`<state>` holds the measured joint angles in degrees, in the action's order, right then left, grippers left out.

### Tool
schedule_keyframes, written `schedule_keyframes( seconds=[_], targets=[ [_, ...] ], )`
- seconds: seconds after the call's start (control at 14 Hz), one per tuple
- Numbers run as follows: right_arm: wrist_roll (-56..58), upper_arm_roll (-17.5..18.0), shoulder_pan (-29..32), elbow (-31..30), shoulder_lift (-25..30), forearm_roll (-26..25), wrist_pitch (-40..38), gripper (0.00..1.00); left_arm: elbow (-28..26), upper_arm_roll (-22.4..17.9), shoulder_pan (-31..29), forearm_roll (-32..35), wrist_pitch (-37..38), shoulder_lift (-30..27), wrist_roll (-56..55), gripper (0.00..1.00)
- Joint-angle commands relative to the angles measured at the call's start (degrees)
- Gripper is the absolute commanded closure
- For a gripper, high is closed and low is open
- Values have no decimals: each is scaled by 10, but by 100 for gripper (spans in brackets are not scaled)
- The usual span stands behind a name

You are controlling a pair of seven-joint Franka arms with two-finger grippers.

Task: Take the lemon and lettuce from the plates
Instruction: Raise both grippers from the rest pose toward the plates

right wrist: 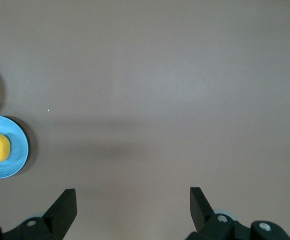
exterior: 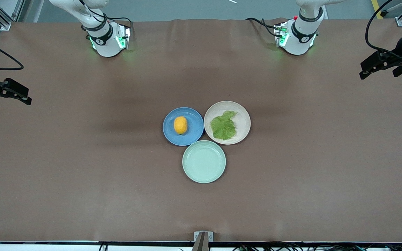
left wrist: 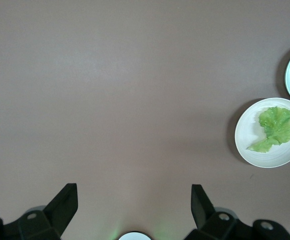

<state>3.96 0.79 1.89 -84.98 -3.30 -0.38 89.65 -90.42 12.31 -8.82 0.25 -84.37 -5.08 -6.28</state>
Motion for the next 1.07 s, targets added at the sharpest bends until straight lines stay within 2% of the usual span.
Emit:
schedule_keyframes(
  seconds=[0.0,0.21,0.43,0.57,0.79,1.0],
  targets=[
    [1,5,7,-1,8,3,-4,0,14,2,-1,12,15,8,2,0],
    [0,5,7,-1,8,3,-4,0,16,-4,-4,17,16,9,2,0],
    [-6,8,-5,-1,7,5,0,0,30,3,2,69,16,34,5,0],
    [-6,8,-44,0,5,5,2,0,25,13,4,60,20,49,-7,0],
    [-32,7,-124,0,-18,-2,14,0,2,25,4,-17,35,68,-141,0],
    [-75,7,-177,-4,-43,-1,34,0,-19,44,13,-22,-3,89,-153,0]
  ],
)
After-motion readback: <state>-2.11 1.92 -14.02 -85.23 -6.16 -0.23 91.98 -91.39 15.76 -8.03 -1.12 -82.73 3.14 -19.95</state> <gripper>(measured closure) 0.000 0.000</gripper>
